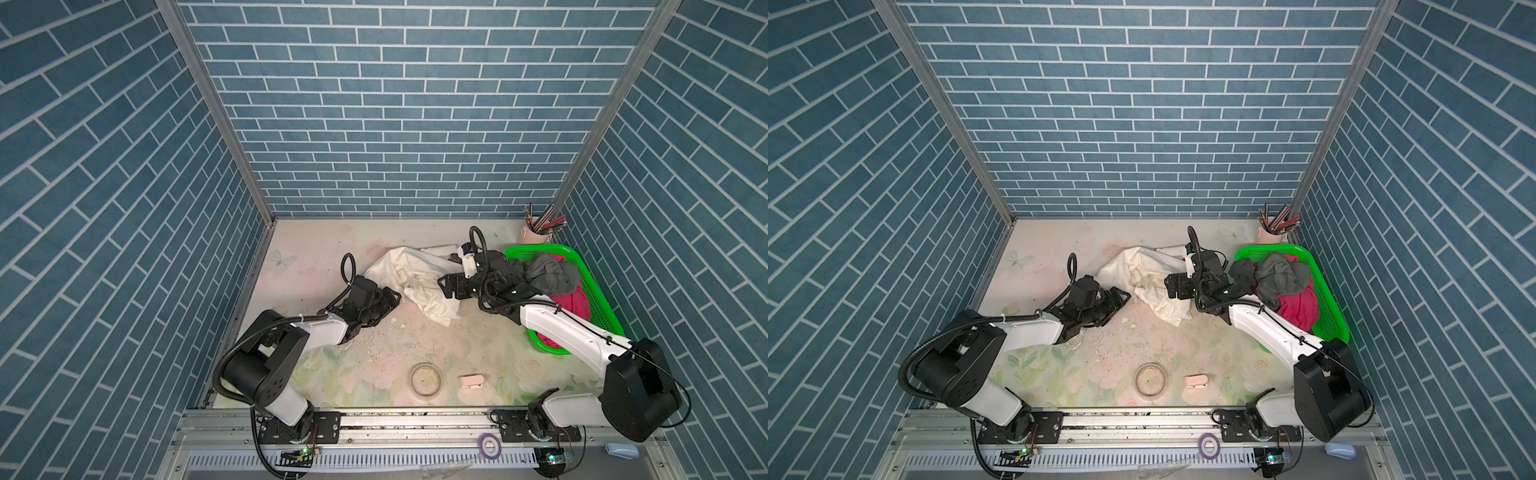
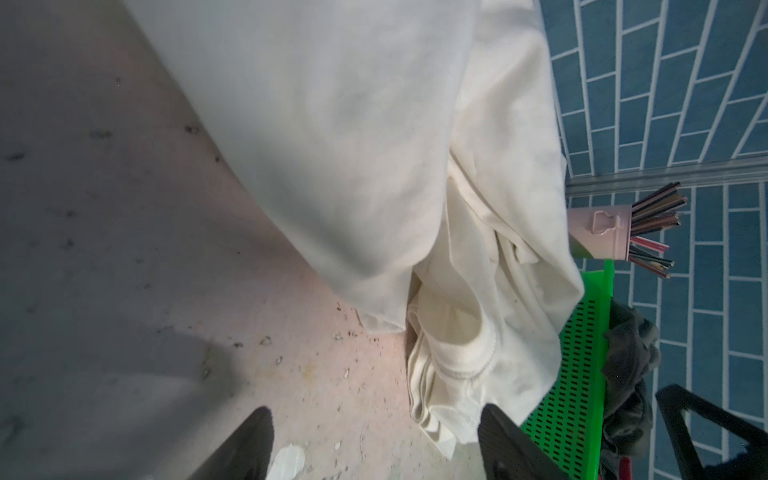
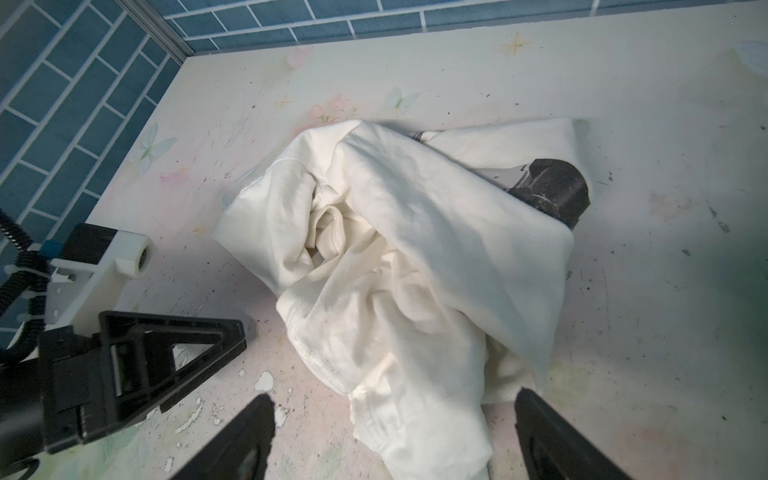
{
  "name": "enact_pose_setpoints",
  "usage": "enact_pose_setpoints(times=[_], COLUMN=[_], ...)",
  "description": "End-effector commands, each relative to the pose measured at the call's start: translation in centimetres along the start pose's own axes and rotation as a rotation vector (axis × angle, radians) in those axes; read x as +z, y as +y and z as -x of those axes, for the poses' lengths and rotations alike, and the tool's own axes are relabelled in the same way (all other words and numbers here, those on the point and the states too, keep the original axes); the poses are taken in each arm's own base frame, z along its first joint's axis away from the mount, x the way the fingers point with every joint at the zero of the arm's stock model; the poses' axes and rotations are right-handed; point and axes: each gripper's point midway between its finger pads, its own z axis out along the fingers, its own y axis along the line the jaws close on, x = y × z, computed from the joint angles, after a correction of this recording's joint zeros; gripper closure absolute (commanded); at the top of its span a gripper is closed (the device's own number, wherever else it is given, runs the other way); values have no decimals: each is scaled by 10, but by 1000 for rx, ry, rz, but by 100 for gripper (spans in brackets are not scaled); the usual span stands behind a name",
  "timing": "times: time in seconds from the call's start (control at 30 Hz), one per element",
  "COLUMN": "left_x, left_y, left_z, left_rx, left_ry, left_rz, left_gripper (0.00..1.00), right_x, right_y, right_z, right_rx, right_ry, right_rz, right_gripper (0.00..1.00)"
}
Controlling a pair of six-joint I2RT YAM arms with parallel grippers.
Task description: Fold and stack the t-shirts
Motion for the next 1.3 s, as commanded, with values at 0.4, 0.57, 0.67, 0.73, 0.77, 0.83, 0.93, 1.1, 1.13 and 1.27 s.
enact_pose_setpoints(times=[0.4,0.57,0.67,0.73,0.77,0.83,0.93,1.1,1.13,1.27], left_x=[43,31,9,-11,-23,-47,-83,-126,-137,-171], left_y=[6,-19,-48,-71,-84,-103,-123,-138,-136,-126], left_z=[39,76,104,120,127,140,155,170,175,191], left_rx=[32,113,179,223,245,266,279,295,291,270], left_ry=[-124,-177,-231,-268,-285,-318,-367,-400,-419,-488], left_rz=[32,-15,-43,-65,-79,-107,-153,-184,-182,-179], left_gripper=[75,100,100,100,100,100,100,100,100,100], right_x=[-10,-10,-12,-10,-8,-3,11,40,45,67], right_y=[-11,-19,-25,-28,-31,-34,-35,-35,-36,-35], right_z=[-3,-6,-5,-5,-5,-6,-4,6,10,8], right_rx=[69,84,96,100,100,94,61,30,29,38], right_ry=[-56,-54,-64,-63,-59,-47,-20,26,28,71], right_rz=[21,12,10,4,-7,-24,-25,-28,-36,-27], right_gripper=[4,3,3,2,2,2,1,2,2,4])
